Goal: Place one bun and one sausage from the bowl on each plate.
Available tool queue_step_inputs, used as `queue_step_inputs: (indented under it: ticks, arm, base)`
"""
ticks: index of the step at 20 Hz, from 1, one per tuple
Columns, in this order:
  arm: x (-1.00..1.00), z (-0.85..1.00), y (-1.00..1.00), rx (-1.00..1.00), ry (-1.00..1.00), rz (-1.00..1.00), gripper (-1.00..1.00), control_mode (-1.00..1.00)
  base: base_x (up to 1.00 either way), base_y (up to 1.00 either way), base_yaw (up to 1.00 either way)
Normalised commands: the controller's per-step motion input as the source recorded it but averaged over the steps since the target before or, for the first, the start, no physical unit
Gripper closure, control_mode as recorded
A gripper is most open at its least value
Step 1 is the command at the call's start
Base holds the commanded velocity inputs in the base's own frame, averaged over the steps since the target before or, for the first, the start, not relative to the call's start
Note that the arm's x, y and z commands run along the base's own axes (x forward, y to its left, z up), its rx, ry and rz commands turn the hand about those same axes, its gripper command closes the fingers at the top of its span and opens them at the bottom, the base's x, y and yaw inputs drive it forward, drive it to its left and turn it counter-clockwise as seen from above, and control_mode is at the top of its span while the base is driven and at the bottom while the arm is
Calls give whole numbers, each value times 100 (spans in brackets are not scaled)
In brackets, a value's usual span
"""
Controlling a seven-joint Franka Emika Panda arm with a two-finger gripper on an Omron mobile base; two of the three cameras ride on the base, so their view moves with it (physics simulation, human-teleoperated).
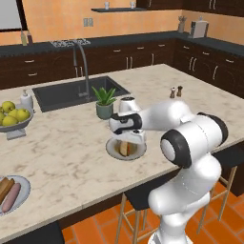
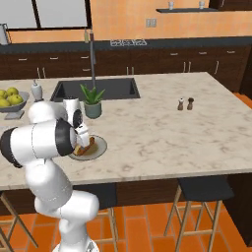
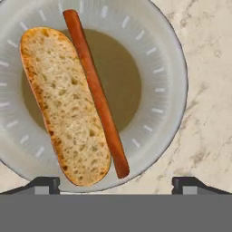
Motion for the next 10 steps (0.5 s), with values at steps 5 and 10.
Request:
queue_step_inputs:
  ticks: [5,10]
  arm:
    - [-66,71,1,0,-12,19,-100,-100]
    - [-88,57,-8,0,-2,39,-100,-100]
  base:
    - [0,0,0]
    - [0,0,0]
